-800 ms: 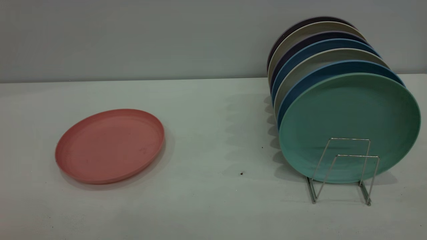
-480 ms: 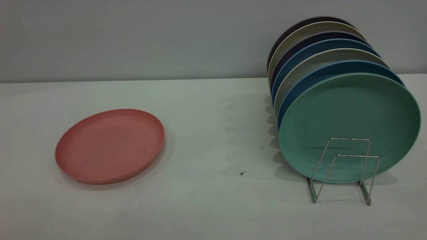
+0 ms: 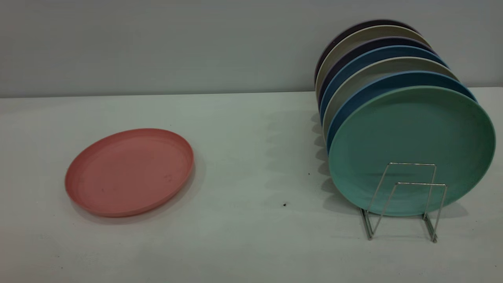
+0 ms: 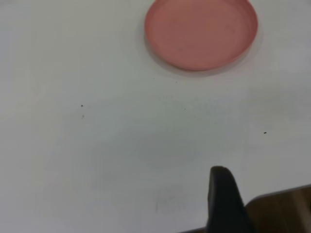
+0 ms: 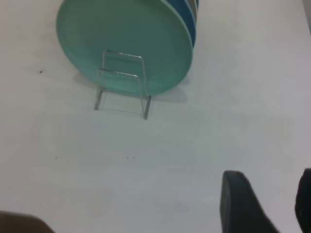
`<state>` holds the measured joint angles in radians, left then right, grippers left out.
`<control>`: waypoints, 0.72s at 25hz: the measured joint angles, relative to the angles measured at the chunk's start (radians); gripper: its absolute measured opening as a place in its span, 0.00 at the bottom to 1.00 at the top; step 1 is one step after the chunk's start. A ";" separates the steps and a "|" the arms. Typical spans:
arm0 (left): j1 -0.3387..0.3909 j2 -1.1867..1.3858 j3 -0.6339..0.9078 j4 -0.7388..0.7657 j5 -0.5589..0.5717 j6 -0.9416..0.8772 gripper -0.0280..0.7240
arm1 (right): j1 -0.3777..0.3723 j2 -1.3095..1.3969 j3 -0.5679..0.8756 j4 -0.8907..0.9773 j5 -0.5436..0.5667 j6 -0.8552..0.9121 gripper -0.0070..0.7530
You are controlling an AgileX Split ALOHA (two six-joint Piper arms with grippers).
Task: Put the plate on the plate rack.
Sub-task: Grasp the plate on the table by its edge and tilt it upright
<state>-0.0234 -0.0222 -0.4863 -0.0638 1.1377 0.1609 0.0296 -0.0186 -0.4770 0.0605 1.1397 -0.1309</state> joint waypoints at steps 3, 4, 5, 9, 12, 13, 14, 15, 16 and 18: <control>0.000 0.000 0.000 0.000 0.000 0.000 0.64 | 0.000 0.000 0.000 0.000 0.000 0.000 0.40; 0.000 0.000 0.000 0.000 0.000 0.000 0.64 | 0.000 0.000 0.000 0.000 0.000 0.000 0.40; 0.000 0.000 0.000 0.000 0.000 0.000 0.64 | 0.000 0.000 0.000 0.000 0.000 0.000 0.40; 0.000 0.000 0.000 0.000 0.000 0.000 0.64 | 0.000 0.000 0.000 0.000 0.000 0.000 0.40; 0.000 0.000 0.000 0.000 0.000 0.000 0.64 | 0.000 0.000 0.000 0.000 0.000 0.000 0.40; 0.000 0.000 0.000 0.000 0.000 0.000 0.64 | 0.000 0.000 0.000 0.000 0.000 0.000 0.40; 0.000 0.000 0.000 0.000 0.000 0.000 0.64 | 0.000 0.000 0.000 0.000 0.000 0.000 0.40; -0.002 0.000 0.000 0.000 0.000 0.000 0.64 | 0.000 0.000 0.000 0.000 0.000 0.000 0.40; -0.006 0.000 0.000 -0.001 0.000 0.000 0.64 | 0.000 0.000 0.000 0.000 0.000 0.000 0.40; -0.025 0.000 0.000 -0.004 0.000 0.000 0.64 | 0.000 0.000 0.000 0.000 0.000 0.000 0.40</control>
<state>-0.0480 -0.0222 -0.4863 -0.0679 1.1377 0.1609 0.0296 -0.0186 -0.4770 0.0605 1.1397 -0.1309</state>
